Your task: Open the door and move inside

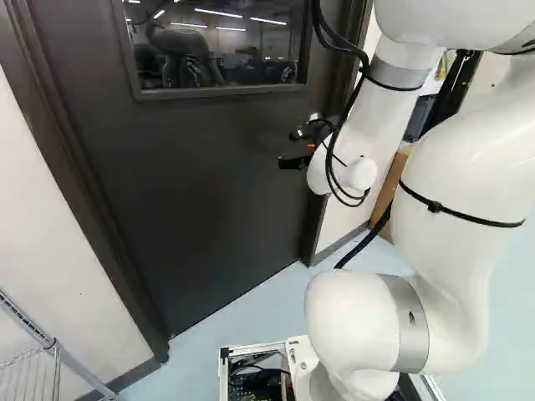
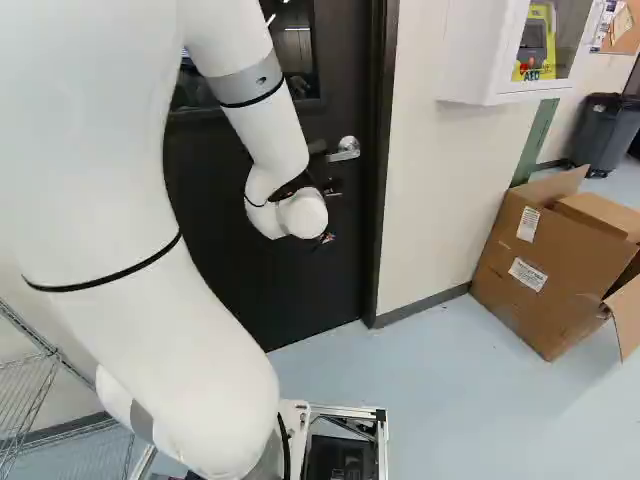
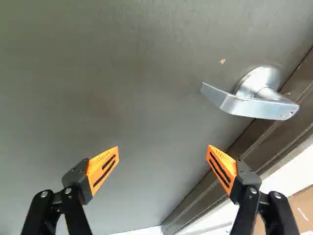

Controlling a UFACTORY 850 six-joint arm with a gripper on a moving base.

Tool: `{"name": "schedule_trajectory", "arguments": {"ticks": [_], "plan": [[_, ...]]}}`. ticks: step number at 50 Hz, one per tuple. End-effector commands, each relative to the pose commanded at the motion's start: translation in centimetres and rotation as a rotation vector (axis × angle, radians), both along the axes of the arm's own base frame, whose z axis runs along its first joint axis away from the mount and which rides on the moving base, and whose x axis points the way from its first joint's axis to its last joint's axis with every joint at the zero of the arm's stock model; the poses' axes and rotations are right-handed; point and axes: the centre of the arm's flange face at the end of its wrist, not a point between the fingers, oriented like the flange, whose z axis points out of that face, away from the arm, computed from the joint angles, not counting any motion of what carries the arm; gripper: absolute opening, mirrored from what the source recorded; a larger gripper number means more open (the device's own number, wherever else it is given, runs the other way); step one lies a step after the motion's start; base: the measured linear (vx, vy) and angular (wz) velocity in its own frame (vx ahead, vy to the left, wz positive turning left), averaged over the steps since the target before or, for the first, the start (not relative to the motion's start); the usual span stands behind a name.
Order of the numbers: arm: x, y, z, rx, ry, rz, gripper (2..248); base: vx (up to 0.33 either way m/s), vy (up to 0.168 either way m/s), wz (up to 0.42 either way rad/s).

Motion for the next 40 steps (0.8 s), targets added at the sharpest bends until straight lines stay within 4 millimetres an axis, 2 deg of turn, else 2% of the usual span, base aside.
{"name": "schedule_trajectory", "arguments": {"ticks": [19,40], "plan": [[-1.3,0.2,2.0,-0.012,-0.045,-0.004,247,0.000,0.000,0.000],[-1.6,0.2,4.1,-0.026,-0.097,-0.005,247,0.000,0.000,0.000]]}}
